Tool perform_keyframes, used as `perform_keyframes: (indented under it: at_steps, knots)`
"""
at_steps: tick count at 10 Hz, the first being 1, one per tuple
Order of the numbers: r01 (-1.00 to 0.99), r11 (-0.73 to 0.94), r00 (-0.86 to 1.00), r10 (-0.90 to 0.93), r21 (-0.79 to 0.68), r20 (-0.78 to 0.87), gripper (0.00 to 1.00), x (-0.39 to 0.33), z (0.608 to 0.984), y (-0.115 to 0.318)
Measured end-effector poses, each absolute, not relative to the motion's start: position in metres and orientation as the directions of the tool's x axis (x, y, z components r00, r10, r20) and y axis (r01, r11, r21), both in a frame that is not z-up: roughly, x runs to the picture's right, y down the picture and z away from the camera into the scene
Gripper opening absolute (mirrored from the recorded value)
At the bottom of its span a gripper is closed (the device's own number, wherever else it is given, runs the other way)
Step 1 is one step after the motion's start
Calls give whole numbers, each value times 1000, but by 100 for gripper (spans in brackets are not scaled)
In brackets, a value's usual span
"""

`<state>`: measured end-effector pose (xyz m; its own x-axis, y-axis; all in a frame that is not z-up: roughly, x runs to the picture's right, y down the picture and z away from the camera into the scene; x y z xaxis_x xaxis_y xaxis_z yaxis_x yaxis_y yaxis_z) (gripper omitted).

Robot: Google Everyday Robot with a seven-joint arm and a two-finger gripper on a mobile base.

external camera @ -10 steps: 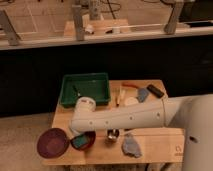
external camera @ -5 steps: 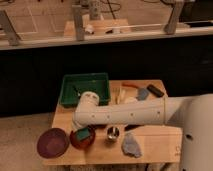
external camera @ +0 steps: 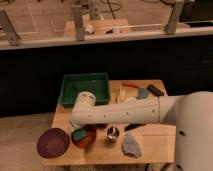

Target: Wipe red bowl with sponge

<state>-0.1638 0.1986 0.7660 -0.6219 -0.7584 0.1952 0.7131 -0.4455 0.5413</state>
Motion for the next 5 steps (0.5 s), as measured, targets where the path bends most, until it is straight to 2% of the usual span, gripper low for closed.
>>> perform_keyframes:
  at_steps: [5]
  knots:
    - [724, -431, -607, -769, 539, 202, 0, -151, 724, 217]
